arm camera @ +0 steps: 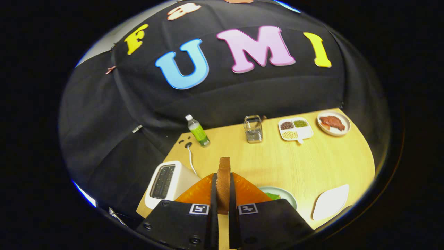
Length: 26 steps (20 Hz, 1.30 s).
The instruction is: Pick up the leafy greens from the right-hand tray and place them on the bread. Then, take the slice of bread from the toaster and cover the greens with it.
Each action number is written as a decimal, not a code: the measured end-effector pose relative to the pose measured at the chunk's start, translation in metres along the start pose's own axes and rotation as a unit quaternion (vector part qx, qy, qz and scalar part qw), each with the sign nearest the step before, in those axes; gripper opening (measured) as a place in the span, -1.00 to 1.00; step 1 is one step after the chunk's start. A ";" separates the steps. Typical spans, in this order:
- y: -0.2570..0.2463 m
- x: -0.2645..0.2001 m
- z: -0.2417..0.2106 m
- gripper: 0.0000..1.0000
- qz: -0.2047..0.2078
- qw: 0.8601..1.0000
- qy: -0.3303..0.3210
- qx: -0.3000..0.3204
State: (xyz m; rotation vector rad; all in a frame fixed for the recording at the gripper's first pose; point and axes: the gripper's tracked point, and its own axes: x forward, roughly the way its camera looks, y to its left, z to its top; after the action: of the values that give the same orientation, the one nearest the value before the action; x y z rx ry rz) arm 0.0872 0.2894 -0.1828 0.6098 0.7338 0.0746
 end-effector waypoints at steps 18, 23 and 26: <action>-0.127 0.054 -0.123 -0.68 -0.109 0.988 0.105 -0.009; -0.153 0.053 -0.130 -0.06 -0.140 0.982 0.121 -0.036; -0.156 0.052 -0.125 0.34 -0.139 0.983 0.113 -0.046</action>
State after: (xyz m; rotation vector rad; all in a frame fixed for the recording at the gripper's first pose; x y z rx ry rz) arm 0.0223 0.2369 -0.3715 0.4085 1.0243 -0.0809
